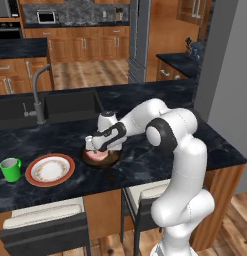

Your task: Pick up the pan with the steak in it and place it on the dining table. Then place the steak on the plate.

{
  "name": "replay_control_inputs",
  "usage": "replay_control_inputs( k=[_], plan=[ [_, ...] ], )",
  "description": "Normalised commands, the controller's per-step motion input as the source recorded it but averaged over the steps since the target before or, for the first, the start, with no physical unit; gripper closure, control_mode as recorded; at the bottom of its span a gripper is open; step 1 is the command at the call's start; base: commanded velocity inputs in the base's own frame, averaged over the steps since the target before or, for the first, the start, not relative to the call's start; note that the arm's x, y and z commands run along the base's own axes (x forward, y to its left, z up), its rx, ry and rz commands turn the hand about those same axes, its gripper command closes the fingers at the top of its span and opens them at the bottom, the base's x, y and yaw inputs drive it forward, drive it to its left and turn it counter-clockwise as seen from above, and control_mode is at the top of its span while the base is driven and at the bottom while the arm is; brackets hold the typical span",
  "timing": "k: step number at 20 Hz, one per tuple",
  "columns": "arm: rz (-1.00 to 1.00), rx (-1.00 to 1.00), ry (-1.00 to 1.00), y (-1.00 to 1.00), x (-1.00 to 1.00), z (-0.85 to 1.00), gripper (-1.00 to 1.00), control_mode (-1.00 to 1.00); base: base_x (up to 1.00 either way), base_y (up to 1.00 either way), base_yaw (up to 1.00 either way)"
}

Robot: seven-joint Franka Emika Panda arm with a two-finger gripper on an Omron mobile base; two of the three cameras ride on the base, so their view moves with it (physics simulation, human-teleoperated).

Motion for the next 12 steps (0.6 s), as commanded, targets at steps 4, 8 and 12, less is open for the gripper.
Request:
replay_control_inputs(
  k=[4, 8, 12],
  plan=[
    [-0.01, 0.0, 0.0, 0.0, 0.0, -0.26, 1.0, -1.0, 0.0, 0.0, 0.0],
    [0.0, 0.0, 0.0, 0.0, 0.0, -0.09, 1.0, -1.0, 0.0, 0.0, 0.0],
    [0.0, 0.0, -0.01, 0.0, 0.0, 0.0, 1.0, -1.0, 0.0, 0.0, 0.0]
  ],
)
